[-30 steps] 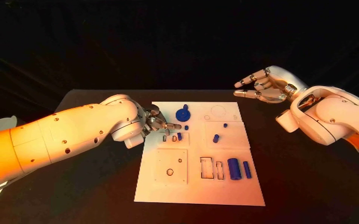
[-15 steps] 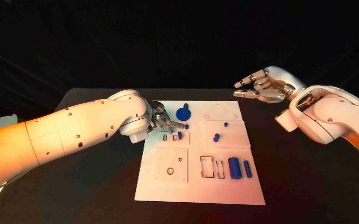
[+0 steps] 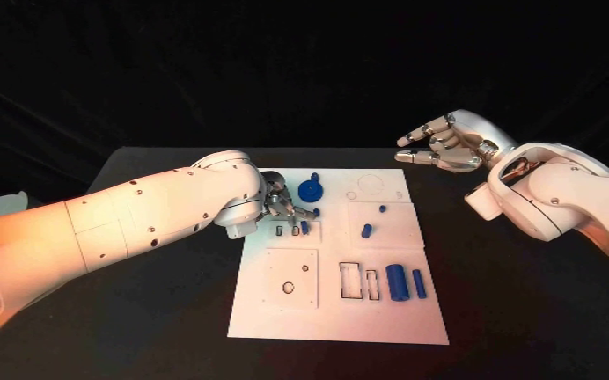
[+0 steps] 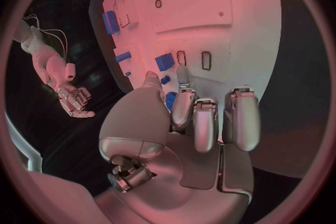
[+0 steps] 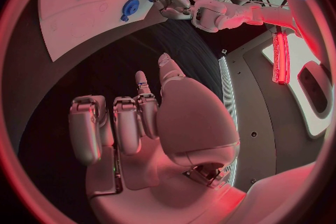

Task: Assemble the parts on the task board

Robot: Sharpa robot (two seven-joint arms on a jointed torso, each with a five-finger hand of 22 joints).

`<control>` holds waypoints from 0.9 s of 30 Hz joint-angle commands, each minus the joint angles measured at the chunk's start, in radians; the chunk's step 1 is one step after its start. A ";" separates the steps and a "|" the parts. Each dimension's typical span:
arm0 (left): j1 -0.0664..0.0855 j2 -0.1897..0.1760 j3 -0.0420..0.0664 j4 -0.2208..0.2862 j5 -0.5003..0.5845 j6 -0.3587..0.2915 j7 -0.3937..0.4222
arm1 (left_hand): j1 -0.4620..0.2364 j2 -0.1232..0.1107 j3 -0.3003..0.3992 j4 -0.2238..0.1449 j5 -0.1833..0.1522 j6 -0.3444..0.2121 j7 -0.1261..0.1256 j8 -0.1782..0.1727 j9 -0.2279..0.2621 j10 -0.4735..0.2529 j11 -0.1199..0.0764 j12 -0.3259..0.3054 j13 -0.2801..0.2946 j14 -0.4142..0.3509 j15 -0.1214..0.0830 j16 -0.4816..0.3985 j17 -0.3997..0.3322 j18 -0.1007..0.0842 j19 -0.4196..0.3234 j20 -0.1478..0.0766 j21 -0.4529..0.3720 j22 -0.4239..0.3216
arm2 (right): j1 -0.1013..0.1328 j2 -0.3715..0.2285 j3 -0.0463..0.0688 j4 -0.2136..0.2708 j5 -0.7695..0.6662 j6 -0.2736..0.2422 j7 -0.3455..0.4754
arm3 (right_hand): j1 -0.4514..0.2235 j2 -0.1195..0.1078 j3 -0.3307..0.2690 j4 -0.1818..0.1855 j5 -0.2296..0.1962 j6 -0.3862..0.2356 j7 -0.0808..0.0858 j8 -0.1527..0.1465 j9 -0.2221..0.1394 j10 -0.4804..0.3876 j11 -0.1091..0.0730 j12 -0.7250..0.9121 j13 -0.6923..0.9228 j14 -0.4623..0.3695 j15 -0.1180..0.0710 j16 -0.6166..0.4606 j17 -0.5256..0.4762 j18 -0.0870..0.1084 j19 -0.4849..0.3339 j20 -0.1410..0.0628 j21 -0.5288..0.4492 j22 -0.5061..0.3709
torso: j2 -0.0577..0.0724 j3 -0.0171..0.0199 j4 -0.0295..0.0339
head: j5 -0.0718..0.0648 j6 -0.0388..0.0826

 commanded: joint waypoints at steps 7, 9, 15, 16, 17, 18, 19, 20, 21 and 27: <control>0.001 0.016 -0.001 -0.008 -0.028 0.044 -0.004 | 0.010 0.017 -0.007 -0.001 -0.001 -0.010 0.000 0.011 0.010 -0.001 -0.001 -0.001 -0.002 0.103 -0.005 0.003 0.263 -0.006 0.015 -0.005 0.006 0.031 | -0.002 0.010 -0.001 -0.006 -0.012 0.003 0.007 | 0.004 0.003 -0.008 0.001 0.009 -0.006 0.001 -0.004 -0.001 0.030 -0.003 -0.002 0.185 0.082 -0.005 -0.006 0.181 0.012 0.047 -0.005 -0.004 0.159 | 0.000 0.0000 0.0017 | 0.000 -0.004; 0.001 0.018 -0.001 -0.010 -0.028 0.047 -0.004 | 0.012 0.018 -0.006 -0.001 -0.001 -0.011 0.000 0.011 0.012 -0.001 -0.001 -0.001 -0.003 0.103 -0.005 0.003 0.263 -0.007 0.015 -0.005 0.007 0.031 | -0.003 0.011 -0.001 -0.008 -0.012 0.003 0.007 | 0.004 0.003 -0.008 0.001 0.009 -0.006 0.001 -0.004 -0.001 0.030 -0.003 -0.002 0.185 0.082 -0.005 -0.006 0.181 0.012 0.047 -0.005 -0.004 0.159 | 0.000 0.0000 0.0014 | 0.001 -0.005; 0.001 0.024 -0.002 -0.017 -0.028 0.051 -0.004 | 0.030 0.023 -0.004 -0.002 0.001 -0.010 -0.003 0.027 0.033 0.004 -0.003 0.009 0.010 0.103 -0.006 0.003 0.263 -0.006 0.014 -0.005 0.007 0.032 | -0.004 0.015 -0.001 -0.011 -0.012 0.004 0.007 | 0.004 0.003 -0.008 0.001 0.009 -0.006 0.001 -0.004 -0.001 0.030 -0.003 -0.002 0.185 0.082 -0.005 -0.006 0.181 0.012 0.047 -0.005 -0.004 0.159 | 0.001 0.0000 0.0010 | 0.002 -0.005; 0.001 0.025 -0.002 -0.017 -0.028 0.051 -0.004 | 0.030 0.023 -0.004 -0.002 0.001 -0.010 -0.003 0.027 0.033 0.004 -0.003 0.009 0.011 0.103 -0.006 0.003 0.263 -0.006 0.014 -0.005 0.007 0.032 | -0.004 0.015 -0.001 -0.011 -0.012 0.005 0.007 | 0.004 0.003 -0.008 0.001 0.009 -0.006 0.001 -0.004 -0.001 0.030 -0.003 -0.002 0.185 0.082 -0.005 -0.006 0.181 0.012 0.047 -0.005 -0.004 0.159 | 0.001 0.0000 0.0010 | 0.002 -0.005; 0.001 0.026 -0.003 -0.018 -0.028 0.051 -0.004 | 0.030 0.023 -0.004 -0.002 0.001 -0.010 -0.003 0.027 0.033 0.004 -0.003 0.009 0.011 0.103 -0.006 0.003 0.263 -0.006 0.014 -0.005 0.007 0.032 | -0.004 0.016 -0.001 -0.011 -0.012 0.005 0.007 | 0.004 0.003 -0.008 0.001 0.009 -0.006 0.001 -0.004 -0.001 0.030 -0.003 -0.002 0.185 0.082 -0.005 -0.006 0.181 0.012 0.047 -0.005 -0.004 0.159 | 0.001 0.0003 0.0007 | 0.002 -0.006; 0.001 0.027 -0.003 -0.018 -0.028 0.051 -0.004 | 0.030 0.023 -0.004 -0.002 0.001 -0.010 -0.003 0.027 0.033 0.004 -0.003 0.009 0.011 0.103 -0.006 0.003 0.263 -0.006 0.014 -0.005 0.007 0.032 | -0.004 0.017 -0.001 -0.012 -0.012 0.005 0.007 | 0.004 0.003 -0.009 0.001 0.012 -0.006 0.001 -0.004 -0.001 0.029 -0.003 -0.004 0.184 0.082 -0.005 -0.007 0.180 0.012 0.046 -0.005 -0.005 0.158 | 0.001 0.0004 0.0006 | 0.002 -0.006; 0.001 0.028 -0.003 -0.018 -0.028 0.053 -0.004 | 0.032 0.023 -0.004 -0.002 0.001 -0.011 -0.003 0.029 0.036 0.005 -0.003 0.010 0.012 0.103 -0.006 0.003 0.263 -0.007 0.014 -0.005 0.008 0.034 | -0.004 0.018 -0.001 -0.013 -0.012 0.005 0.008 | 0.004 0.003 -0.009 0.001 0.012 -0.006 0.001 -0.004 -0.001 0.029 -0.003 -0.004 0.184 0.082 -0.005 -0.007 0.180 0.012 0.046 -0.005 -0.005 0.158 | 0.001 0.0004 0.0006 | 0.002 -0.006; 0.001 0.029 -0.003 -0.018 -0.028 0.054 -0.004 | 0.033 0.023 -0.004 -0.002 0.001 -0.011 -0.004 0.029 0.037 0.005 -0.003 0.010 0.012 0.103 -0.006 0.003 0.263 -0.007 0.015 -0.005 0.008 0.034 | -0.004 0.019 -0.001 -0.013 -0.012 0.005 0.008 | 0.004 0.003 -0.009 0.001 0.012 -0.006 0.001 -0.004 -0.001 0.029 -0.003 -0.004 0.184 0.082 -0.005 -0.007 0.180 0.012 0.046 -0.005 -0.005 0.158 | 0.001 0.0005 0.0004 | 0.002 -0.006; 0.001 0.030 -0.003 -0.019 -0.028 0.056 -0.004 | 0.033 0.023 -0.004 -0.002 0.001 -0.011 -0.004 0.029 0.037 0.005 -0.003 0.010 0.012 0.103 -0.006 0.003 0.263 -0.007 0.015 -0.005 0.008 0.034 | -0.004 0.020 -0.001 -0.014 -0.012 0.005 0.008 | 0.004 0.003 -0.009 0.001 0.012 -0.006 0.001 -0.004 -0.001 0.029 -0.003 -0.004 0.184 0.082 -0.005 -0.007 0.180 0.012 0.046 -0.005 -0.005 0.158 | 0.001 0.0005 0.0001 | 0.002 -0.006; 0.001 0.036 -0.005 -0.023 -0.027 0.066 -0.004 | 0.034 0.023 -0.004 -0.002 0.001 -0.011 -0.004 0.030 0.039 0.005 -0.004 0.011 0.012 0.103 -0.006 0.003 0.263 -0.007 0.015 -0.005 0.008 0.035 | -0.007 0.027 -0.001 -0.024 -0.010 0.005 0.011 | 0.004 0.003 -0.011 0.002 0.013 -0.006 0.001 -0.004 -0.001 0.029 -0.002 -0.005 0.183 0.082 -0.005 -0.008 0.179 0.012 0.046 -0.005 -0.005 0.158 | 0.002 0.0005 0.0012 | 0.001 -0.008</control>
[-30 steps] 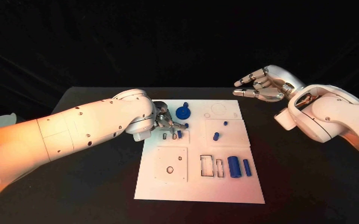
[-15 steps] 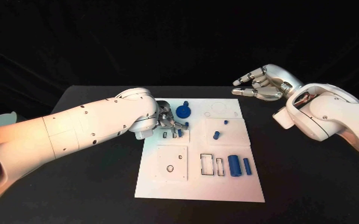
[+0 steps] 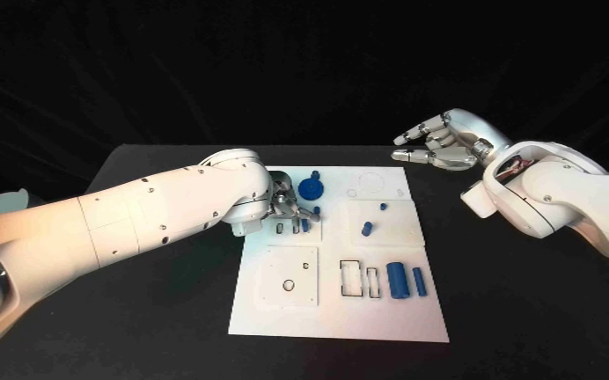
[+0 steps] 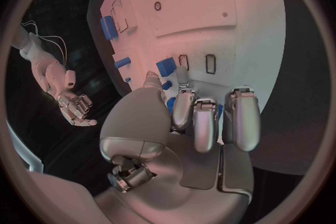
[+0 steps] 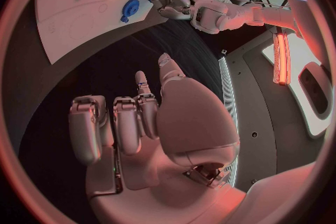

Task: Assemble the parts on the task board

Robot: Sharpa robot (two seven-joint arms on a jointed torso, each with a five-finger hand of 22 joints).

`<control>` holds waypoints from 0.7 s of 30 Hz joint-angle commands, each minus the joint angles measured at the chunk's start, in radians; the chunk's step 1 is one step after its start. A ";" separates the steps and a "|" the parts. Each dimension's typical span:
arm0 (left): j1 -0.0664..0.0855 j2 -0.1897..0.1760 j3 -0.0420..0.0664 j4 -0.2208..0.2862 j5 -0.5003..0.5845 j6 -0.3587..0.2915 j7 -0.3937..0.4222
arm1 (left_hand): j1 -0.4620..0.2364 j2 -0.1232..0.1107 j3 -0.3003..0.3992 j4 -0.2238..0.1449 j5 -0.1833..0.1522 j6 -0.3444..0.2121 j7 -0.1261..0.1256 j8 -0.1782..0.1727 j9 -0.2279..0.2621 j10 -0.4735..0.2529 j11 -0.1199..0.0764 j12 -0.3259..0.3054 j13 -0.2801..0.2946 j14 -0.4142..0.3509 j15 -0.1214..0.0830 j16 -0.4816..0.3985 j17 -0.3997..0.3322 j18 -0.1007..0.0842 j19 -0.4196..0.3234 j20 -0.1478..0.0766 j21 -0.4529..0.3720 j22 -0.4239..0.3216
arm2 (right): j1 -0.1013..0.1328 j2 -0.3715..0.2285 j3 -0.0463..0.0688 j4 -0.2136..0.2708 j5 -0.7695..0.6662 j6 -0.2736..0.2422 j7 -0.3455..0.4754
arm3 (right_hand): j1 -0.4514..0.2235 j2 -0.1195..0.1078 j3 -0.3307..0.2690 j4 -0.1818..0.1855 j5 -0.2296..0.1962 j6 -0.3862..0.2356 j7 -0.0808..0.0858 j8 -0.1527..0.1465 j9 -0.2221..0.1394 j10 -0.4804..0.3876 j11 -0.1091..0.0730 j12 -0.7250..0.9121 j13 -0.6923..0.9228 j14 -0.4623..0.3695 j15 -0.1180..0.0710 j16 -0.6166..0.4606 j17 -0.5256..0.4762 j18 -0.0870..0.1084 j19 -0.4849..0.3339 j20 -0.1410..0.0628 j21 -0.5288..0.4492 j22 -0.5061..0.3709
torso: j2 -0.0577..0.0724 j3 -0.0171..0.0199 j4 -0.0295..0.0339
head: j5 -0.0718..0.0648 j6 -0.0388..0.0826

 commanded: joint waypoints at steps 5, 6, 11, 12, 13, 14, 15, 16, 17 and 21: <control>0.000 0.005 -0.002 -0.003 -0.003 0.032 0.000 | 0.013 0.001 -0.004 -0.002 0.001 -0.004 -0.004 0.009 0.004 0.006 -0.004 0.005 0.002 0.103 -0.007 0.003 0.263 -0.007 0.015 -0.005 0.006 0.037 | -0.004 0.007 0.000 -0.007 -0.008 0.004 0.010 | 0.001 0.004 -0.009 0.004 0.007 -0.007 0.001 -0.003 -0.001 0.029 -0.002 -0.006 0.182 0.081 -0.005 -0.005 0.178 0.012 0.046 -0.005 -0.006 0.156 | 0.000 0.0006 0.0005 | 0.001 -0.003; 0.000 0.005 -0.002 -0.003 -0.003 0.032 0.000 | 0.013 0.001 -0.004 -0.002 0.001 -0.004 -0.004 0.009 0.005 0.006 -0.004 0.005 0.002 0.103 -0.007 0.003 0.263 -0.007 0.015 -0.005 0.006 0.037 | -0.004 0.008 0.000 -0.008 -0.008 0.004 0.010 | 0.001 0.004 -0.009 0.004 0.007 -0.007 0.001 -0.003 -0.001 0.029 -0.002 -0.006 0.182 0.081 -0.005 -0.005 0.178 0.012 0.046 -0.005 -0.006 0.156 | 0.000 0.0004 0.0003 | 0.001 -0.003; 0.000 0.005 -0.002 -0.002 -0.002 0.033 0.000 | 0.020 0.004 -0.002 -0.003 0.002 -0.007 -0.005 0.014 0.014 0.006 -0.005 0.006 0.003 0.103 -0.007 0.003 0.263 -0.007 0.015 -0.006 0.007 0.038 | -0.004 0.011 0.000 -0.013 -0.008 0.004 0.009 | 0.001 0.004 -0.010 0.004 0.009 -0.007 0.001 -0.003 -0.001 0.029 -0.002 -0.006 0.182 0.081 -0.005 -0.005 0.177 0.012 0.046 -0.005 -0.006 0.157 | 0.000 0.0001 0.0010 | 0.000 -0.003; 0.000 0.005 -0.002 -0.001 -0.002 0.034 0.000 | 0.022 0.005 -0.001 -0.003 0.002 -0.007 -0.005 0.015 0.016 0.006 -0.005 0.006 0.003 0.103 -0.008 0.003 0.263 -0.007 0.015 -0.006 0.007 0.039 | -0.004 0.012 0.000 -0.013 -0.008 0.005 0.009 | 0.001 0.004 -0.010 0.004 0.009 -0.007 0.001 -0.003 -0.001 0.029 -0.002 -0.006 0.182 0.081 -0.005 -0.005 0.177 0.012 0.046 -0.005 -0.006 0.157 | 0.000 0.0004 0.0007 | 0.001 -0.004; 0.000 0.006 -0.002 -0.001 0.000 0.035 0.000 | 0.026 0.006 0.000 -0.003 0.002 -0.009 -0.006 0.016 0.019 0.006 -0.005 0.006 0.004 0.103 -0.008 0.003 0.263 -0.007 0.015 -0.006 0.007 0.039 | -0.004 0.013 0.000 -0.014 -0.008 0.005 0.009 | 0.001 0.004 -0.010 0.004 0.009 -0.007 0.001 -0.003 -0.001 0.029 -0.002 -0.006 0.182 0.081 -0.005 -0.005 0.177 0.012 0.046 -0.005 -0.006 0.157 | 0.000 0.0004 0.0006 | 0.001 -0.004; 0.000 0.006 -0.002 -0.001 0.001 0.035 0.000 | 0.030 0.008 0.003 -0.004 0.002 -0.010 -0.006 0.018 0.023 0.006 -0.005 0.006 0.004 0.103 -0.008 0.003 0.263 -0.007 0.015 -0.006 0.007 0.040 | -0.004 0.013 0.000 -0.015 -0.008 0.005 0.009 | 0.001 0.004 -0.010 0.004 0.009 -0.007 0.001 -0.003 -0.001 0.029 -0.002 -0.006 0.182 0.081 -0.005 -0.005 0.177 0.012 0.046 -0.005 -0.006 0.157 | 0.001 0.0005 0.0004 | 0.001 -0.004; 0.000 0.006 -0.002 -0.001 0.003 0.036 0.001 | 0.038 0.009 0.007 -0.005 0.003 -0.012 -0.006 0.019 0.027 0.006 -0.006 0.006 0.004 0.103 -0.008 0.003 0.263 -0.008 0.015 -0.007 0.007 0.040 | -0.004 0.014 0.000 -0.016 -0.008 0.006 0.009 | 0.001 0.004 -0.010 0.004 0.009 -0.007 0.001 -0.003 -0.001 0.029 -0.002 -0.006 0.182 0.081 -0.005 -0.005 0.177 0.012 0.046 -0.005 -0.006 0.157 | 0.001 0.0006 0.0002 | 0.001 -0.004; 0.000 0.006 -0.002 -0.001 0.006 0.036 0.001 | 0.046 0.012 0.012 -0.006 0.003 -0.014 -0.007 0.021 0.032 0.006 -0.006 0.006 0.004 0.103 -0.009 0.003 0.263 -0.007 0.015 -0.007 0.007 0.040 | -0.005 0.015 0.000 -0.016 -0.008 0.006 0.009 | 0.001 0.004 -0.010 0.004 0.009 -0.007 0.001 -0.003 -0.001 0.029 -0.002 -0.006 0.182 0.081 -0.005 -0.005 0.177 0.012 0.046 -0.005 -0.006 0.157 | 0.001 0.0006 0.0004 | 0.001 -0.004; 0.000 0.006 -0.002 -0.001 0.014 0.037 0.001 | 0.054 0.015 0.018 -0.006 0.003 -0.016 -0.007 0.022 0.036 0.006 -0.006 0.006 0.004 0.103 -0.009 0.003 0.263 -0.007 0.014 -0.007 0.007 0.040 | -0.005 0.015 0.000 -0.017 -0.008 0.007 0.009 | 0.001 0.004 -0.011 0.005 0.010 -0.007 0.001 -0.003 -0.001 0.028 -0.002 -0.006 0.182 0.081 -0.005 -0.005 0.178 0.012 0.046 -0.005 -0.006 0.157 | 0.001 0.0006 0.0004 | 0.001 -0.004; 0.000 0.005 -0.003 0.000 0.038 0.040 0.002 | 0.067 0.019 0.029 -0.006 0.003 -0.020 -0.007 0.025 0.045 0.006 -0.007 0.006 0.005 0.103 -0.009 0.003 0.263 -0.007 0.014 -0.008 0.007 0.041 | -0.005 0.017 0.000 -0.020 -0.009 0.007 0.008 | 0.000 0.005 -0.011 0.005 0.012 -0.007 0.001 -0.003 -0.001 0.028 -0.002 -0.007 0.182 0.082 -0.005 -0.005 0.178 0.012 0.046 -0.005 -0.006 0.156 | 0.001 0.0005 0.0011 | 0.001 -0.006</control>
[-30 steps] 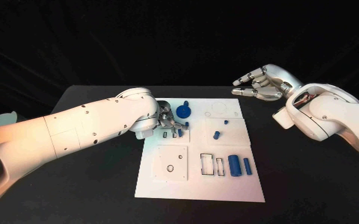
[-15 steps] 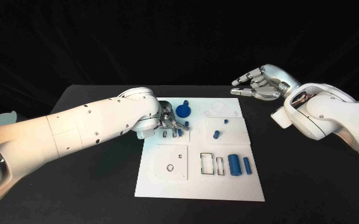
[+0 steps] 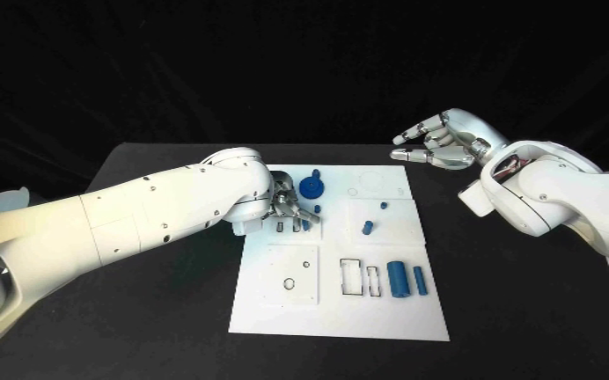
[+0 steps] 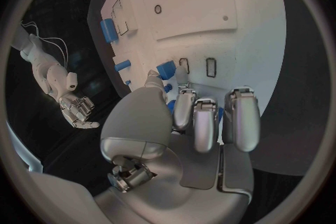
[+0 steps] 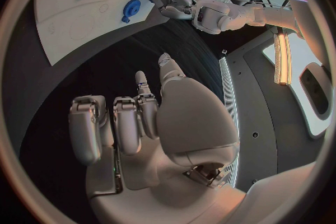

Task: Assemble the parts on the task board

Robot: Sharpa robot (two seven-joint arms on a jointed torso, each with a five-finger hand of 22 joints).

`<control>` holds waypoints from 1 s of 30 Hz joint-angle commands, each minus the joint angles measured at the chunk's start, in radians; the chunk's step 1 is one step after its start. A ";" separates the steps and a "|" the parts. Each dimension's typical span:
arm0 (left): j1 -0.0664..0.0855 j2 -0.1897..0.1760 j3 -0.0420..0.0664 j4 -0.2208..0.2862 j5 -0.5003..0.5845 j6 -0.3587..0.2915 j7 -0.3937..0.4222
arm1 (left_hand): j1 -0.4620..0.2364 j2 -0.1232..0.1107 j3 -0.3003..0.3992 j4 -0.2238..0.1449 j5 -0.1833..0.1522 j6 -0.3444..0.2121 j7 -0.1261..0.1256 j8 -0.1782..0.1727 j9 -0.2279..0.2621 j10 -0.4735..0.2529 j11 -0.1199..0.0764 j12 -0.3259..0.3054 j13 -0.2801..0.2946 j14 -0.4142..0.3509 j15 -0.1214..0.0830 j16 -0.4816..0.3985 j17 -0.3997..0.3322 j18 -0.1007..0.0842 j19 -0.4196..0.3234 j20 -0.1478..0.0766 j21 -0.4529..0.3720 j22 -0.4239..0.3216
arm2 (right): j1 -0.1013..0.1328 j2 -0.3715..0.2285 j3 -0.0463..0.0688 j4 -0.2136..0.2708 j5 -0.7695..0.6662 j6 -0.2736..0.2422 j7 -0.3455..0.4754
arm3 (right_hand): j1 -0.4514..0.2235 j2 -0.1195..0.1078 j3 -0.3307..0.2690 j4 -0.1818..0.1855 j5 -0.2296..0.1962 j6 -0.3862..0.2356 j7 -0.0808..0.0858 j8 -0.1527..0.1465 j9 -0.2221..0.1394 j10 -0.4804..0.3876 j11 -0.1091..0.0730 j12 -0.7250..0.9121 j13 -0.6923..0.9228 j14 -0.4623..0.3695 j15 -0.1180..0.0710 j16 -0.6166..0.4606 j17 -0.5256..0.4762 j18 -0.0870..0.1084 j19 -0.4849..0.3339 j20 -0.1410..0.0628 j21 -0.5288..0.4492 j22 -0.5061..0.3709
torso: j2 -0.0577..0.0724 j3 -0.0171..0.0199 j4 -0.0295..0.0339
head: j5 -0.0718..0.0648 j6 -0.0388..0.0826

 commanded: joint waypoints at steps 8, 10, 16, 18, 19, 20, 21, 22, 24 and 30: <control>0.000 0.002 -0.001 0.007 0.045 0.032 0.003 | 0.032 0.002 0.017 -0.005 0.003 -0.012 -0.001 0.006 0.014 0.001 -0.003 0.003 -0.004 0.103 -0.009 0.003 0.263 -0.007 0.009 -0.004 0.003 0.041 | -0.001 0.004 0.000 -0.011 -0.009 0.008 0.006 | 0.000 0.006 -0.007 0.000 0.006 -0.007 0.001 -0.003 -0.001 0.029 -0.002 -0.006 0.182 0.081 -0.005 -0.005 0.177 0.012 0.046 -0.005 -0.007 0.156 | 0.000 0.0000 0.0006 | 0.001 -0.002; 0.000 0.002 -0.001 0.009 0.046 0.032 0.003 | 0.035 0.001 0.018 -0.006 0.003 -0.013 -0.001 0.006 0.016 0.001 -0.003 0.003 -0.004 0.103 -0.009 0.003 0.263 -0.007 0.009 -0.004 0.003 0.041 | -0.001 0.004 0.000 -0.013 -0.008 0.008 0.006 | 0.000 0.006 -0.007 0.000 0.006 -0.007 0.001 -0.003 -0.001 0.029 -0.002 -0.006 0.182 0.081 -0.005 -0.005 0.177 0.012 0.046 -0.005 -0.007 0.156 | 0.001 -0.0003 0.0000 | 0.001 -0.003; 0.000 0.000 -0.001 0.012 0.047 0.028 0.004 | 0.046 0.001 0.025 -0.008 0.003 -0.014 -0.001 0.007 0.021 0.001 -0.003 0.002 -0.005 0.103 -0.009 0.003 0.263 -0.007 0.008 -0.004 0.003 0.041 | -0.001 0.004 0.000 -0.016 -0.008 0.009 0.006 | 0.000 0.006 -0.007 0.000 0.006 -0.007 0.001 -0.003 -0.001 0.029 -0.002 -0.006 0.182 0.081 -0.005 -0.005 0.177 0.012 0.046 -0.005 -0.007 0.156 | 0.001 0.0001 0.0000 | 0.001 -0.003; 0.000 -0.001 -0.001 0.012 0.047 0.025 0.005 | 0.056 0.004 0.033 -0.010 0.003 -0.016 -0.001 0.007 0.026 0.001 -0.003 0.002 -0.004 0.103 -0.009 0.003 0.263 -0.007 0.008 -0.004 0.002 0.040 | -0.002 0.005 0.000 -0.016 -0.008 0.009 0.006 | 0.000 0.006 -0.007 0.000 0.006 -0.007 0.001 -0.003 -0.001 0.029 -0.002 -0.006 0.182 0.081 -0.005 -0.005 0.177 0.012 0.046 -0.005 -0.007 0.156 | 0.001 0.0002 0.0004 | 0.001 -0.003; 0.000 -0.001 -0.001 0.013 0.047 0.023 0.005 | 0.063 0.007 0.038 -0.012 0.003 -0.017 -0.002 0.007 0.028 0.000 -0.003 0.001 -0.004 0.103 -0.009 0.003 0.263 -0.007 0.007 -0.004 0.002 0.040 | -0.002 0.005 0.000 -0.016 -0.008 0.010 0.006 | 0.000 0.006 -0.007 0.000 0.006 -0.007 0.001 -0.003 -0.001 0.029 -0.002 -0.006 0.182 0.081 -0.005 -0.005 0.177 0.012 0.046 -0.005 -0.007 0.156 | 0.001 0.0002 0.0004 | 0.001 -0.003; 0.000 -0.001 -0.001 0.013 0.047 0.021 0.005 | 0.077 0.012 0.050 -0.017 0.003 -0.019 -0.003 0.006 0.031 0.000 -0.004 0.001 -0.005 0.103 -0.009 0.003 0.263 -0.007 0.007 -0.004 0.002 0.040 | -0.002 0.005 0.000 -0.017 -0.008 0.010 0.006 | 0.000 0.006 -0.007 0.000 0.006 -0.007 0.001 -0.003 -0.001 0.029 -0.002 -0.006 0.182 0.081 -0.005 -0.005 0.177 0.012 0.046 -0.005 -0.007 0.156 | 0.001 0.0001 0.0004 | 0.001 -0.004; 0.000 -0.001 -0.001 0.013 0.047 0.017 0.005 | 0.098 0.020 0.065 -0.026 0.003 -0.022 -0.005 0.005 0.033 0.000 -0.006 0.000 -0.005 0.103 -0.011 0.003 0.263 -0.006 0.007 -0.005 0.002 0.040 | -0.002 0.006 0.000 -0.017 -0.008 0.010 0.006 | 0.000 0.006 -0.007 0.000 0.006 -0.007 0.001 -0.003 -0.001 0.029 -0.002 -0.006 0.182 0.081 -0.005 -0.005 0.177 0.012 0.046 -0.005 -0.007 0.156 | 0.001 0.0000 0.0002 | 0.001 -0.004; 0.000 -0.002 0.000 0.014 0.047 0.014 0.006 | 0.124 0.028 0.084 -0.039 0.003 -0.026 -0.008 0.003 0.034 -0.001 -0.008 0.000 -0.005 0.103 -0.012 0.003 0.263 -0.006 0.006 -0.006 0.001 0.039 | -0.002 0.006 0.000 -0.017 -0.008 0.010 0.006 | 0.000 0.006 -0.007 0.000 0.006 -0.007 0.001 -0.003 -0.001 0.029 -0.002 -0.006 0.182 0.081 -0.005 -0.005 0.177 0.012 0.046 -0.005 -0.007 0.156 | 0.001 -0.0001 0.0001 | 0.001 -0.004; 0.000 -0.002 0.000 0.015 0.049 0.004 0.007 | 0.196 0.051 0.144 -0.075 0.004 -0.040 -0.012 -0.008 0.035 -0.004 -0.013 -0.004 -0.006 0.103 -0.017 0.003 0.263 -0.005 0.005 -0.010 0.000 0.038 | -0.002 0.006 0.000 -0.018 -0.008 0.011 0.005 | 0.000 0.006 -0.007 0.000 0.006 -0.007 0.001 -0.003 -0.001 0.029 -0.002 -0.006 0.182 0.082 -0.005 -0.005 0.177 0.012 0.046 -0.005 -0.006 0.156 | 0.001 -0.0002 0.0001 | 0.001 -0.005; 0.000 -0.005 0.000 0.017 0.051 -0.031 0.011 | 0.233 -0.050 0.462 -0.082 0.041 -0.059 0.006 -0.037 0.052 -0.016 -0.003 -0.021 -0.015 0.103 -0.008 0.003 0.263 -0.004 0.001 -0.006 -0.005 0.034 | -0.004 0.009 0.000 -0.021 -0.008 0.015 0.005 | 0.000 0.006 -0.008 0.001 0.007 -0.007 0.001 -0.003 0.000 0.029 -0.002 -0.005 0.182 0.082 -0.005 -0.005 0.178 0.012 0.046 -0.005 -0.006 0.157 | 0.001 0.0007 -0.0008 | 0.003 -0.007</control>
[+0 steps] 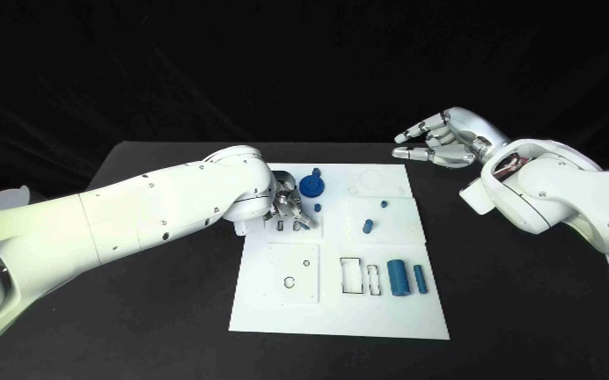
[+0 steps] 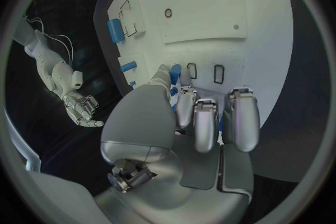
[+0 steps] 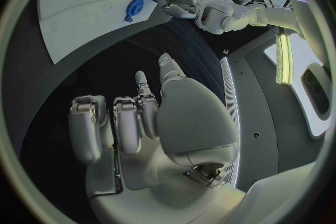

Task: Assemble the parts on the task board

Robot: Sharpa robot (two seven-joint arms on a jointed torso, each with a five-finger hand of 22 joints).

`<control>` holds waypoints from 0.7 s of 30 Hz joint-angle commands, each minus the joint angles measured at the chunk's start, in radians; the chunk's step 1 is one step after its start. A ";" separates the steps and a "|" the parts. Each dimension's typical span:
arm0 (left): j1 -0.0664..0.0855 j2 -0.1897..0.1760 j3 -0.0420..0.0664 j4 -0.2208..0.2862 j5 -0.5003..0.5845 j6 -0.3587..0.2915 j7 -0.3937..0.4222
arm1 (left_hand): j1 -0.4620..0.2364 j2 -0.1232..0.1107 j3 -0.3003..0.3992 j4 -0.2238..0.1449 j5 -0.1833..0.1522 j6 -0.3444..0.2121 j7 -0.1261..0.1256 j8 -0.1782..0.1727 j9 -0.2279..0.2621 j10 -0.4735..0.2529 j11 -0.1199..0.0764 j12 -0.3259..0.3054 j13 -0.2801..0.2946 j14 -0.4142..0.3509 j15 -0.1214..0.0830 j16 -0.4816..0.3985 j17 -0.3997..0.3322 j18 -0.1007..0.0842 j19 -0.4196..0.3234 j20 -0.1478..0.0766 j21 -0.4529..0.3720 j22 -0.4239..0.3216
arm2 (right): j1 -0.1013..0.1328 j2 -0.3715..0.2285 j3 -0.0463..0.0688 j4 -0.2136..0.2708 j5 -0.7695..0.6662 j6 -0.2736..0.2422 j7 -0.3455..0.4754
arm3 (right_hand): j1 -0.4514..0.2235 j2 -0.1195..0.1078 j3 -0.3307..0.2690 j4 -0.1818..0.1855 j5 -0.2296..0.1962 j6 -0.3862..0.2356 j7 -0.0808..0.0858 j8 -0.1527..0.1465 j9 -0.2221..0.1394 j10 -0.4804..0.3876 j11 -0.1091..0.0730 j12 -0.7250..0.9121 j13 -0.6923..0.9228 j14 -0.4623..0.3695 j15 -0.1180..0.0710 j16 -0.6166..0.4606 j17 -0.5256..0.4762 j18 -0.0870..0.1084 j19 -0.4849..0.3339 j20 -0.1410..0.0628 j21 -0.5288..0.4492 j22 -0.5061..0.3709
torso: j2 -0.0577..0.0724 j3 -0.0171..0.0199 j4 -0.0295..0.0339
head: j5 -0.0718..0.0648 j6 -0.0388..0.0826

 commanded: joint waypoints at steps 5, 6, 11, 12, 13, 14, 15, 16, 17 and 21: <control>-0.002 -0.005 -0.002 0.005 0.019 -0.038 0.011 | -0.038 -0.095 0.439 0.013 0.018 0.009 0.007 0.014 0.070 0.000 0.009 -0.002 -0.078 0.102 0.013 0.003 0.263 -0.005 0.001 0.005 -0.005 0.041 | -0.004 0.003 0.000 -0.002 -0.008 0.018 0.004 | 0.000 0.006 -0.005 -0.002 0.004 -0.007 0.001 -0.003 -0.001 0.029 -0.002 -0.005 0.182 0.082 -0.005 -0.005 0.178 0.012 0.046 -0.005 -0.006 0.157 | 0.000 0.0004 -0.0001 | 0.001 -0.004; -0.002 -0.007 -0.002 0.006 0.023 -0.039 0.012 | -0.046 -0.104 0.460 0.004 0.022 0.008 0.006 0.016 0.075 0.000 0.009 -0.003 -0.079 0.102 0.011 0.003 0.263 -0.005 0.001 0.007 -0.005 0.042 | -0.005 0.003 0.000 -0.002 -0.008 0.019 0.004 | -0.001 0.006 -0.006 -0.002 0.004 -0.007 0.001 -0.003 0.000 0.029 -0.002 -0.005 0.182 0.082 -0.005 -0.005 0.178 0.012 0.046 -0.005 -0.006 0.157 | 0.000 0.0004 -0.0003 | 0.002 -0.004; -0.002 -0.019 0.000 0.018 0.036 -0.055 0.015 | -0.103 -0.130 0.545 -0.030 0.027 0.009 0.004 0.024 0.096 0.003 0.010 -0.003 -0.079 0.102 0.010 0.003 0.263 -0.006 0.003 0.007 -0.003 0.050 | -0.006 0.004 0.000 -0.003 -0.008 0.028 0.002 | -0.002 0.006 -0.008 -0.001 0.005 -0.007 0.001 -0.002 0.000 0.029 -0.002 -0.005 0.182 0.082 -0.005 -0.005 0.178 0.012 0.046 -0.005 -0.006 0.157 | -0.001 0.0009 -0.0001 | 0.002 -0.004; -0.002 -0.023 0.001 0.021 0.037 -0.060 0.016 | -0.109 -0.131 0.553 -0.035 0.028 0.010 0.004 0.025 0.098 0.004 0.010 -0.002 -0.078 0.102 0.010 0.003 0.263 -0.007 0.004 0.007 -0.002 0.051 | -0.006 0.005 0.000 -0.003 -0.008 0.031 0.002 | -0.002 0.006 -0.008 -0.001 0.005 -0.007 0.001 -0.002 0.000 0.029 -0.002 -0.005 0.182 0.082 -0.005 -0.005 0.178 0.012 0.046 -0.005 -0.006 0.157 | -0.001 0.0012 0.0004 | 0.003 -0.003; -0.002 -0.027 0.001 0.024 0.039 -0.064 0.017 | -0.113 -0.132 0.558 -0.038 0.029 0.011 0.004 0.025 0.100 0.004 0.010 -0.002 -0.078 0.102 0.010 0.003 0.263 -0.007 0.004 0.007 -0.002 0.052 | -0.006 0.005 0.000 -0.003 -0.009 0.033 0.001 | -0.002 0.006 -0.008 -0.001 0.005 -0.007 0.001 -0.002 0.000 0.029 -0.002 -0.005 0.182 0.082 -0.005 -0.005 0.178 0.012 0.046 -0.005 -0.006 0.157 | -0.001 0.0014 0.0007 | 0.003 -0.003; -0.002 -0.032 0.002 0.028 0.040 -0.070 0.017 | -0.113 -0.132 0.558 -0.039 0.029 0.011 0.004 0.025 0.100 0.004 0.010 -0.002 -0.078 0.102 0.010 0.003 0.263 -0.007 0.004 0.007 -0.002 0.052 | -0.006 0.005 0.000 -0.004 -0.009 0.036 0.001 | -0.002 0.006 -0.009 -0.001 0.006 -0.007 0.001 -0.002 0.000 0.029 -0.002 -0.006 0.182 0.082 -0.005 -0.005 0.178 0.012 0.046 -0.005 -0.007 0.156 | -0.001 0.0017 0.0012 | 0.003 -0.003; -0.002 -0.036 0.002 0.032 0.040 -0.074 0.017 | -0.124 -0.135 0.570 -0.046 0.031 0.012 0.004 0.026 0.103 0.006 0.010 0.000 -0.076 0.102 0.009 0.003 0.263 -0.007 0.005 0.007 -0.001 0.054 | -0.007 0.006 0.000 -0.004 -0.009 0.039 0.000 | -0.003 0.005 -0.010 0.000 0.007 -0.008 0.001 -0.002 0.000 0.028 -0.002 -0.007 0.181 0.082 -0.005 -0.005 0.177 0.012 0.046 -0.005 -0.007 0.156 | -0.001 0.0020 0.0015 | 0.003 -0.004; -0.002 -0.040 0.002 0.035 0.041 -0.078 0.017 | -0.125 -0.135 0.571 -0.046 0.031 0.012 0.004 0.026 0.103 0.006 0.009 0.000 -0.076 0.102 0.009 0.003 0.263 -0.007 0.005 0.007 -0.001 0.054 | -0.007 0.006 0.000 -0.004 -0.009 0.041 -0.001 | -0.003 0.005 -0.010 0.000 0.007 -0.008 0.001 -0.002 0.000 0.028 -0.002 -0.007 0.181 0.082 -0.005 -0.005 0.177 0.012 0.046 -0.005 -0.007 0.156 | -0.001 0.0021 0.0017 | 0.003 -0.004; -0.002 -0.044 0.003 0.039 0.041 -0.082 0.018 | -0.131 -0.136 0.576 -0.050 0.031 0.013 0.003 0.026 0.105 0.007 0.009 0.001 -0.075 0.102 0.009 0.003 0.263 -0.007 0.006 0.007 0.000 0.055 | -0.007 0.007 0.000 -0.004 -0.010 0.042 -0.001 | -0.003 0.005 -0.011 0.000 0.007 -0.008 0.001 -0.002 0.000 0.029 -0.002 -0.007 0.181 0.082 -0.005 -0.006 0.177 0.012 0.045 -0.005 -0.007 0.155 | -0.001 0.0022 0.0016 | 0.004 -0.004; -0.002 -0.056 0.003 0.051 0.041 -0.095 0.017 | -0.137 -0.137 0.582 -0.054 0.032 0.015 0.003 0.027 0.107 0.009 0.009 0.004 -0.072 0.102 0.009 0.003 0.263 -0.008 0.007 0.007 0.001 0.058 | -0.007 0.008 -0.001 -0.004 -0.010 0.046 -0.004 | -0.004 0.005 -0.012 0.000 0.008 -0.008 0.001 -0.002 0.000 0.029 -0.003 -0.007 0.181 0.081 -0.005 -0.006 0.177 0.012 0.045 -0.005 -0.007 0.155 | -0.001 0.0025 0.0029 | 0.005 -0.005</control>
